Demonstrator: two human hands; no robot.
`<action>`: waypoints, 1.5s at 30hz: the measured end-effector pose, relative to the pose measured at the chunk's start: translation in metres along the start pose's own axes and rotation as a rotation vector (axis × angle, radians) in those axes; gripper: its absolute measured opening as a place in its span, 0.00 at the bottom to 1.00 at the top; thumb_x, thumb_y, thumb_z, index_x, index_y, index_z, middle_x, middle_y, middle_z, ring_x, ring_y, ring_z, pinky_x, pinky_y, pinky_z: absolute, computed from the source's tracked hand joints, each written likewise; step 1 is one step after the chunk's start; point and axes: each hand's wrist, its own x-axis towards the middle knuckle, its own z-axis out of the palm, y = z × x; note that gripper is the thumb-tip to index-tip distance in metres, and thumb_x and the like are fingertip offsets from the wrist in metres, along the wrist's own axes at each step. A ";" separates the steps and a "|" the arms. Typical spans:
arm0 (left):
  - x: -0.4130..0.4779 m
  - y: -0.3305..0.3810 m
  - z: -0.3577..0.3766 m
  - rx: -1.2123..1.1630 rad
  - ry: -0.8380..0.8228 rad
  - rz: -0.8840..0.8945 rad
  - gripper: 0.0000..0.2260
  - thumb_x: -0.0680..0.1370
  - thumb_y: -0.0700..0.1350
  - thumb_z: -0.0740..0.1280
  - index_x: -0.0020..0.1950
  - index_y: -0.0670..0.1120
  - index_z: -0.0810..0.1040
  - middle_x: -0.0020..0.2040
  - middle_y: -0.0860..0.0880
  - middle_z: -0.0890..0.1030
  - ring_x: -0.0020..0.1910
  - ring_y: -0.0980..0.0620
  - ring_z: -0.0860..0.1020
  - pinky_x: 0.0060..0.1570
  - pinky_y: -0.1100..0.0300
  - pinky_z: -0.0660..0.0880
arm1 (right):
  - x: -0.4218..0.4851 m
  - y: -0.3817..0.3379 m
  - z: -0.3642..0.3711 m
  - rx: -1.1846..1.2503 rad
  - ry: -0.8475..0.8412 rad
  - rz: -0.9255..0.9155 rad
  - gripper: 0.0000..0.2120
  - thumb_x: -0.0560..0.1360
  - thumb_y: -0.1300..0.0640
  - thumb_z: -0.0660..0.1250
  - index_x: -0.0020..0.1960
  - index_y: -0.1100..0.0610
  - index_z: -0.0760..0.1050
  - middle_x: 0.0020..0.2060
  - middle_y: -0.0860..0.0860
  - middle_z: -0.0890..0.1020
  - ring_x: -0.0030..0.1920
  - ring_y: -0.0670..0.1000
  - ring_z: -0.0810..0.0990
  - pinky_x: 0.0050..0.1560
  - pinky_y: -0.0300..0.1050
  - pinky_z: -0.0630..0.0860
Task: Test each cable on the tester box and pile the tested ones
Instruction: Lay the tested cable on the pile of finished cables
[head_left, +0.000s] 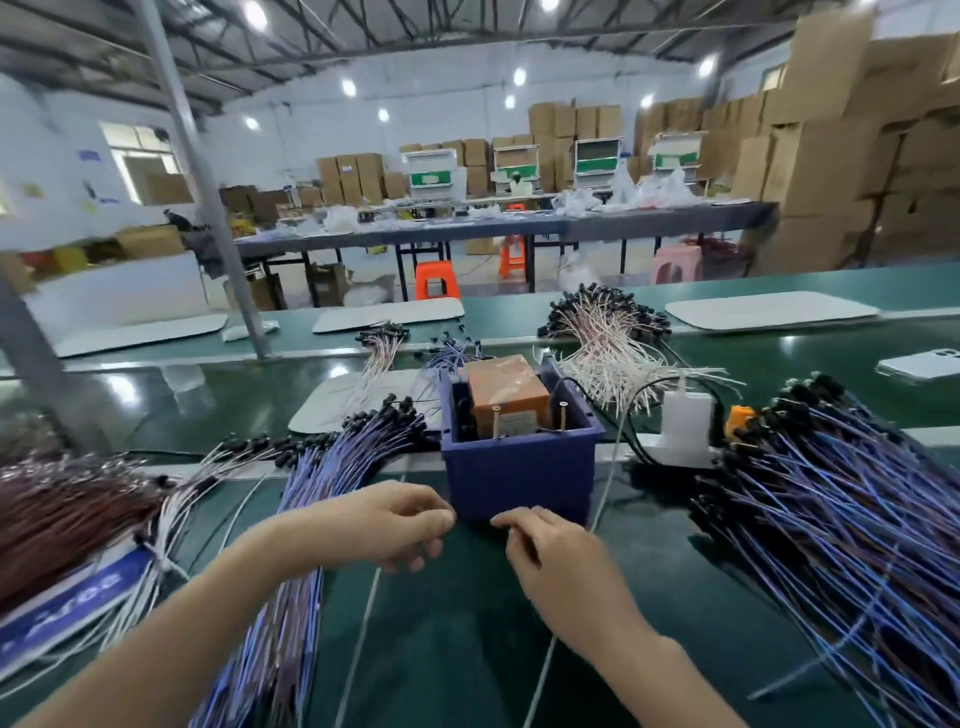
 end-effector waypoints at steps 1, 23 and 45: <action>-0.001 -0.011 -0.007 0.026 0.073 -0.001 0.08 0.84 0.54 0.61 0.57 0.54 0.78 0.45 0.55 0.84 0.42 0.58 0.83 0.40 0.64 0.76 | 0.003 0.000 0.007 -0.002 -0.020 0.010 0.13 0.84 0.50 0.56 0.65 0.41 0.75 0.49 0.38 0.80 0.44 0.40 0.78 0.41 0.33 0.71; 0.104 -0.069 -0.047 0.643 0.648 -0.169 0.16 0.84 0.45 0.56 0.67 0.44 0.78 0.71 0.45 0.74 0.67 0.40 0.71 0.66 0.47 0.68 | 0.024 0.038 0.020 0.839 0.051 0.356 0.18 0.83 0.60 0.59 0.49 0.40 0.82 0.32 0.50 0.81 0.27 0.47 0.74 0.30 0.36 0.71; -0.003 0.103 0.009 0.027 1.310 0.845 0.10 0.83 0.42 0.65 0.62 0.54 0.73 0.50 0.55 0.80 0.48 0.58 0.80 0.50 0.70 0.73 | 0.024 0.036 -0.018 1.579 0.002 0.438 0.19 0.78 0.45 0.62 0.59 0.54 0.83 0.40 0.54 0.81 0.36 0.51 0.79 0.36 0.43 0.75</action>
